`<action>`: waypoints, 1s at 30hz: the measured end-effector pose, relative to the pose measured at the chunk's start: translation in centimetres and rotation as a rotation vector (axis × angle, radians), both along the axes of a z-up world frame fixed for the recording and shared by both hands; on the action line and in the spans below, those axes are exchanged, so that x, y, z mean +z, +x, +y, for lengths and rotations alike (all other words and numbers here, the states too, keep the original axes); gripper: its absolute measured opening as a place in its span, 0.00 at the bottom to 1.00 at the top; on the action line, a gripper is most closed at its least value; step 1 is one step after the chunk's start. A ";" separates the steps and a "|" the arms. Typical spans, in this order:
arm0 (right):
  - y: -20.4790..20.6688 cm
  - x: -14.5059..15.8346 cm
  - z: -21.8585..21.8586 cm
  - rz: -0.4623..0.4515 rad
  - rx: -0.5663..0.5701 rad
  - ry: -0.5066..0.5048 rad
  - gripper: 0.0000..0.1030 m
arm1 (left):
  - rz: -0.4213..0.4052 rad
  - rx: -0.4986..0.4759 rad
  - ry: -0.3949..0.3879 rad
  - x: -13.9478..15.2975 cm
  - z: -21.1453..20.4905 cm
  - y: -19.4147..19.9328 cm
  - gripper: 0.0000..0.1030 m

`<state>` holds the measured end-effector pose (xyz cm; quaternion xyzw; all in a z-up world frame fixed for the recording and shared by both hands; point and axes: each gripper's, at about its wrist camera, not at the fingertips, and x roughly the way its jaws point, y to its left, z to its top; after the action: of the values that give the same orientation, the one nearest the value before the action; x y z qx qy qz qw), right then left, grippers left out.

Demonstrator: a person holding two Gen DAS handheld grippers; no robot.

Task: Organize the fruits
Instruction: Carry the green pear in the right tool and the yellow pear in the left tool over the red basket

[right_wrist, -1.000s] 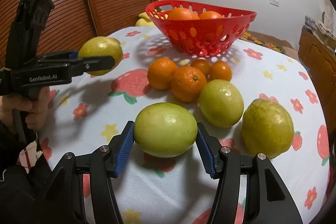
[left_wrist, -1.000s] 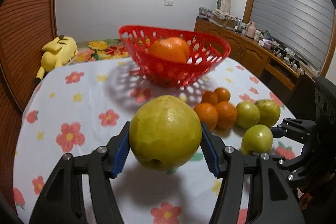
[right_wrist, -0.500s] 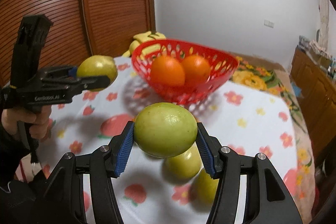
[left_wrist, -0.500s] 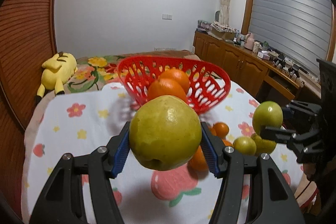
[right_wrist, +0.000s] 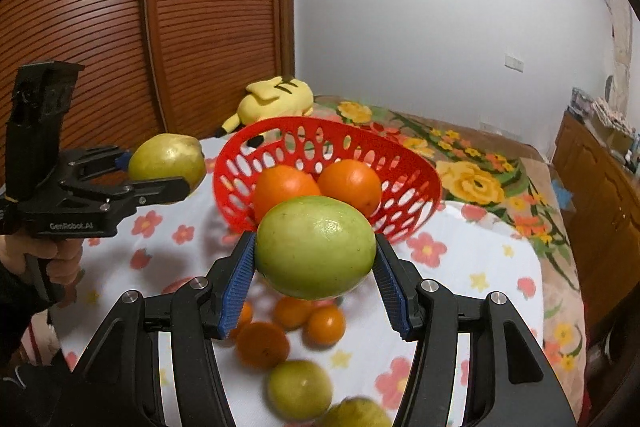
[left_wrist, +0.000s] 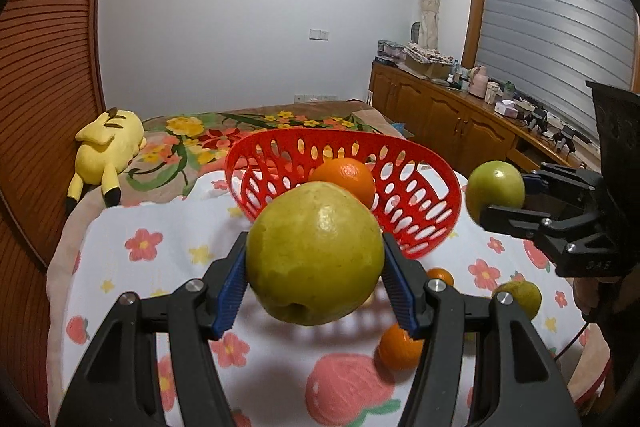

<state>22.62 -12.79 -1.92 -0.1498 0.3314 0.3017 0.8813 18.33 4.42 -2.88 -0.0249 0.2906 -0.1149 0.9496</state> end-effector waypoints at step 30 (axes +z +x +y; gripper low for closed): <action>5.5 -3.6 3.5 0.131 0.095 -0.167 0.57 | 0.020 -0.008 0.006 -0.1 0.7 6.3 0.59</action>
<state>28.15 -9.33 -5.57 -0.2182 0.4048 0.3237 0.8269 24.64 5.16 -2.98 -0.0218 0.3005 -0.1177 0.9463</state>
